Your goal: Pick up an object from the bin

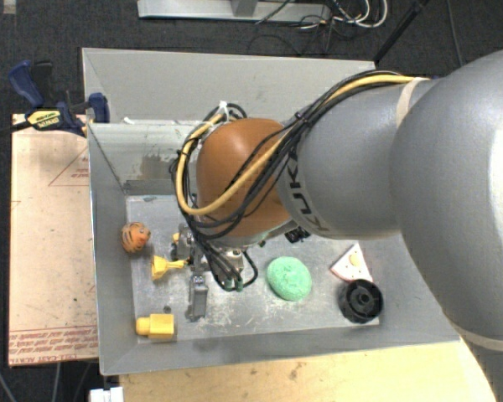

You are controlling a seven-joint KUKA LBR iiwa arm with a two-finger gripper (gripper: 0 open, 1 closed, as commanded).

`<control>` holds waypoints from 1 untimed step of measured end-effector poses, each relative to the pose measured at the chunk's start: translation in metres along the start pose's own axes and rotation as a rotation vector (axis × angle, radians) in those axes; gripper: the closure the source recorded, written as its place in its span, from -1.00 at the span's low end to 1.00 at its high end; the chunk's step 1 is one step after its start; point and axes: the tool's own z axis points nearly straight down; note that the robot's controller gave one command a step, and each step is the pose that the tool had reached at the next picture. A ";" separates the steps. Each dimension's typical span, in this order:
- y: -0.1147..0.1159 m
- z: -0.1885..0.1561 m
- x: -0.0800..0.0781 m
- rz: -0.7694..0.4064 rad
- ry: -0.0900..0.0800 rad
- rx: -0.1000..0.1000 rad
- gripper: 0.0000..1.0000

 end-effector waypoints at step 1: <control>-0.001 -0.004 -0.002 0.004 -0.007 -0.001 -1.00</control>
Offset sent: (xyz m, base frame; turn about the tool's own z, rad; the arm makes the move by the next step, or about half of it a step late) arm 0.0068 0.0494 -0.0493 -0.0907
